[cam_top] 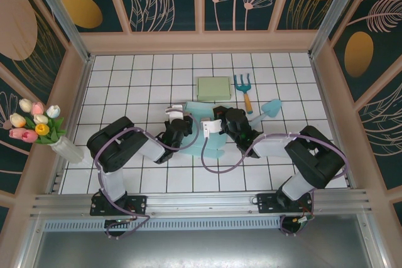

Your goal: Fold the paper box

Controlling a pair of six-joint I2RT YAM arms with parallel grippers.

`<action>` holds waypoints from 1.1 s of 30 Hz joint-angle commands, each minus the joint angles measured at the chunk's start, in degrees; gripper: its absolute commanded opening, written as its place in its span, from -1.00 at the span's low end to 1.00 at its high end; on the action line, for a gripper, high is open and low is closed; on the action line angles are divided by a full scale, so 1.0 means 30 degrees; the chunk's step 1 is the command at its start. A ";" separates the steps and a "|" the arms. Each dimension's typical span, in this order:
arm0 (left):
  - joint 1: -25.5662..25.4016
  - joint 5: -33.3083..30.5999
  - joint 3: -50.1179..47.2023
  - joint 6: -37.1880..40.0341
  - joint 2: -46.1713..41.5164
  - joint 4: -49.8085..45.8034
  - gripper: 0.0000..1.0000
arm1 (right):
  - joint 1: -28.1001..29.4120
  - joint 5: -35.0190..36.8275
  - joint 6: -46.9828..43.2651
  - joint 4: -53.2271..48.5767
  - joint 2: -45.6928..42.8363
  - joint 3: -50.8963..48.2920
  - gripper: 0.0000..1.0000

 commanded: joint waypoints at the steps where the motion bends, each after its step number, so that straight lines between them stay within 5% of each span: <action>1: 0.0569 -0.1355 -0.0127 0.0561 0.0869 -0.0716 -0.19 | -0.0259 0.0632 0.0264 -0.1484 0.0076 -0.0208 -1.00; 8: 0.0574 -0.2527 0.0871 0.0410 0.1900 -0.1668 -0.22 | -0.0249 0.0634 0.0293 -0.1553 0.0049 -0.0212 -1.00; 17: 0.0564 -0.7723 0.1089 -0.2065 0.1922 -0.4661 -0.70 | -0.0365 0.0939 0.0323 -0.1447 0.0089 -0.0153 -1.00; 22: 0.0598 -0.7732 0.0832 -0.1941 0.1817 -0.4776 -0.73 | -0.0535 0.1111 0.0469 -0.1403 -0.0037 -0.0153 -1.00; 26: 0.0606 -0.5747 0.0031 -0.0289 0.1483 -0.2673 -0.77 | -0.0624 0.0932 0.0642 -0.1528 0.0006 -0.0069 -1.00; 29: 0.0598 -0.3781 -0.0532 0.0643 0.1007 -0.1316 -0.62 | -0.0684 0.0900 0.0758 -0.1636 0.0222 0.0044 -1.00; 33: 0.0598 -0.1722 -0.1222 0.0853 -0.0196 -0.0612 -0.11 | -0.0683 0.0837 0.0899 -0.1855 0.0445 0.0214 -1.00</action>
